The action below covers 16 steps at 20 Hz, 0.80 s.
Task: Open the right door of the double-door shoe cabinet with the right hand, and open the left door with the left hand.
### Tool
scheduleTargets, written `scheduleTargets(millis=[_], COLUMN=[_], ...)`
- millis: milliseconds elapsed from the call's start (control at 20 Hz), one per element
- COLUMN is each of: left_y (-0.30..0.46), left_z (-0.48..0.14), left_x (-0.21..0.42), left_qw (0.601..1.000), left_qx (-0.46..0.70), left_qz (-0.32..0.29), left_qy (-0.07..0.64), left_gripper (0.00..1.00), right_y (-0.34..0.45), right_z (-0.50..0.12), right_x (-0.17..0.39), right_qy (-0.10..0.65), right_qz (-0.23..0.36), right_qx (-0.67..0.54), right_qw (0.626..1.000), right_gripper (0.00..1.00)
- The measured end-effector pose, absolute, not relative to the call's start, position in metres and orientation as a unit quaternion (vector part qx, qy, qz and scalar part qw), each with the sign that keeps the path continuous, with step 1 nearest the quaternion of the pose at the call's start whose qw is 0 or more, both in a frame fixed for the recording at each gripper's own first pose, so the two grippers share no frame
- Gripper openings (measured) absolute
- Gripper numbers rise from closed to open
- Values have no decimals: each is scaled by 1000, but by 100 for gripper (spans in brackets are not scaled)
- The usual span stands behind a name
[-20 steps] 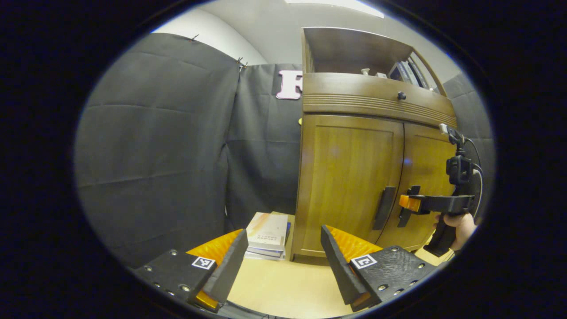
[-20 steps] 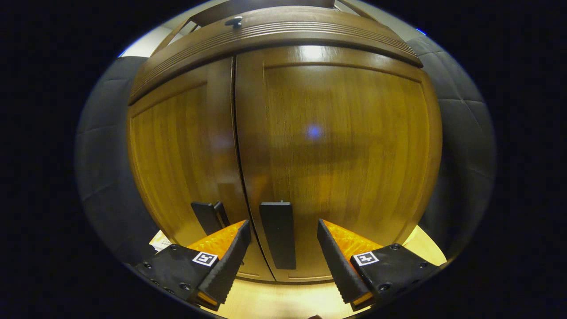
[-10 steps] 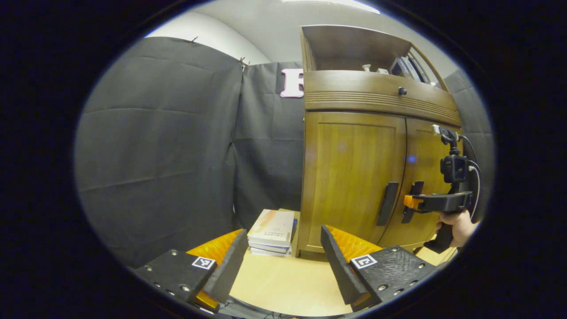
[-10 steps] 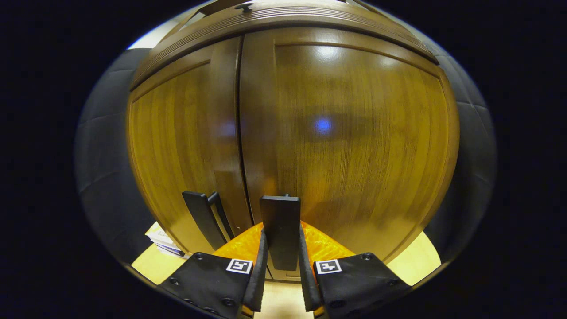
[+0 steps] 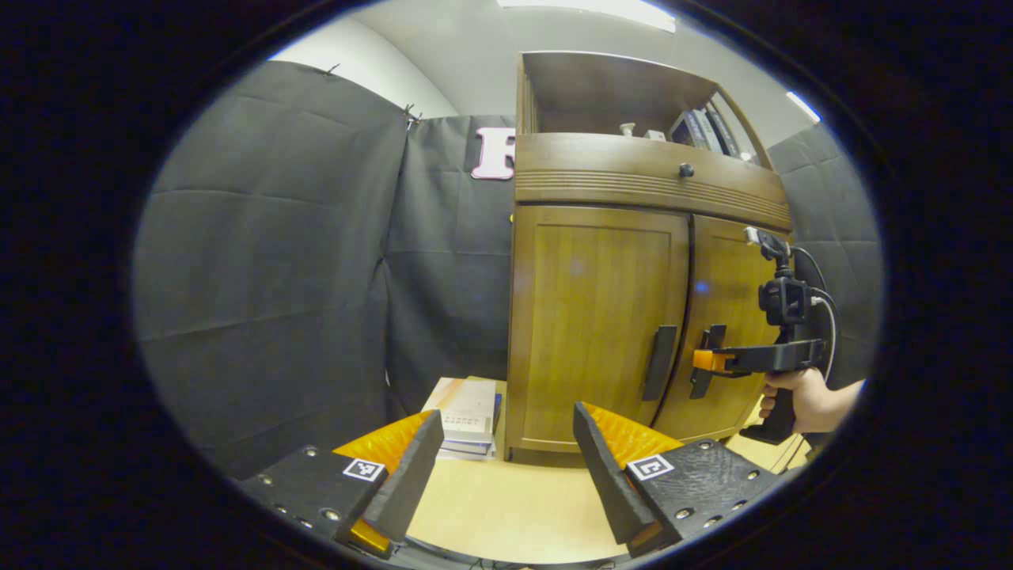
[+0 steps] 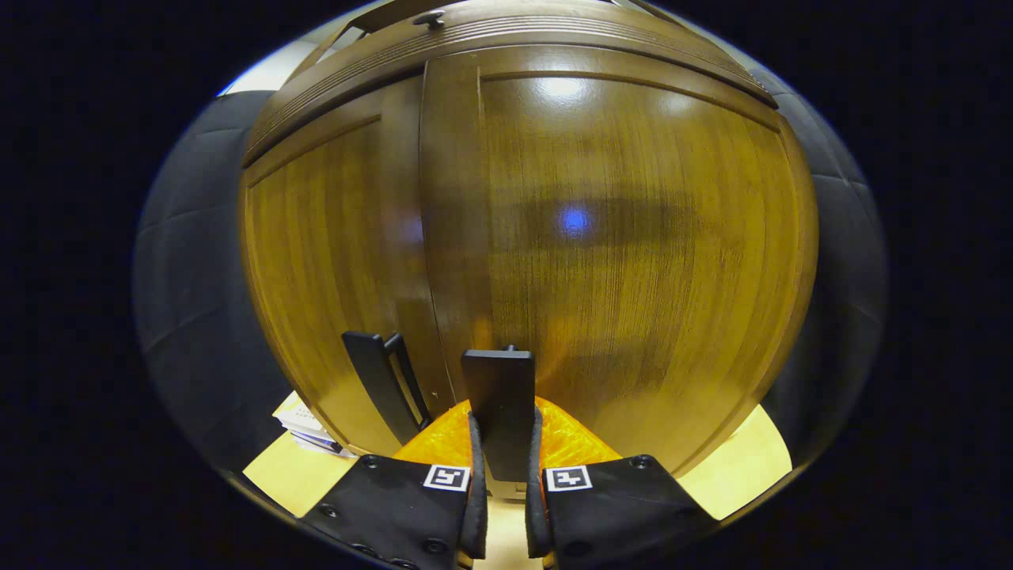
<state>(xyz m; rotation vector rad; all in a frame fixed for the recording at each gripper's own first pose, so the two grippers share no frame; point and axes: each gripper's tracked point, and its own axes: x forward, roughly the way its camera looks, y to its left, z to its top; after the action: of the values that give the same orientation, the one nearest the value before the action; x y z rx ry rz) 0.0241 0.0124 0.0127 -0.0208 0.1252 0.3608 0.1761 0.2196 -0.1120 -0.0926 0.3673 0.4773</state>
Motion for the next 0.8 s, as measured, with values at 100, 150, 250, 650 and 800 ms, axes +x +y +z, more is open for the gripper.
scheduleTargets(millis=[100, 150, 250, 650, 800], left_y=[16, 20, 30, 47, 46], left_z=[14, 13, 12, 19, 22], left_x=[14, 8, 1, 5, 13], left_qw=[983, 983, 984, 992, 993], left_qx=[-23, -32, -48, -54, -51], left_qz=[175, 172, 168, 111, 105], left_qy=[54, 49, 43, 24, 26], left_gripper=[95, 95, 95, 95, 95], right_y=[214, 212, 206, 194, 190], right_z=[-108, -109, -108, -104, -103], right_x=[167, 163, 157, 143, 139], right_qy=[183, 185, 179, 159, 149], right_qz=[234, 232, 228, 200, 201], right_qx=[-39, -39, -50, -67, -58], right_qw=[954, 954, 956, 964, 966], right_gripper=[21, 20, 20, 20, 20])
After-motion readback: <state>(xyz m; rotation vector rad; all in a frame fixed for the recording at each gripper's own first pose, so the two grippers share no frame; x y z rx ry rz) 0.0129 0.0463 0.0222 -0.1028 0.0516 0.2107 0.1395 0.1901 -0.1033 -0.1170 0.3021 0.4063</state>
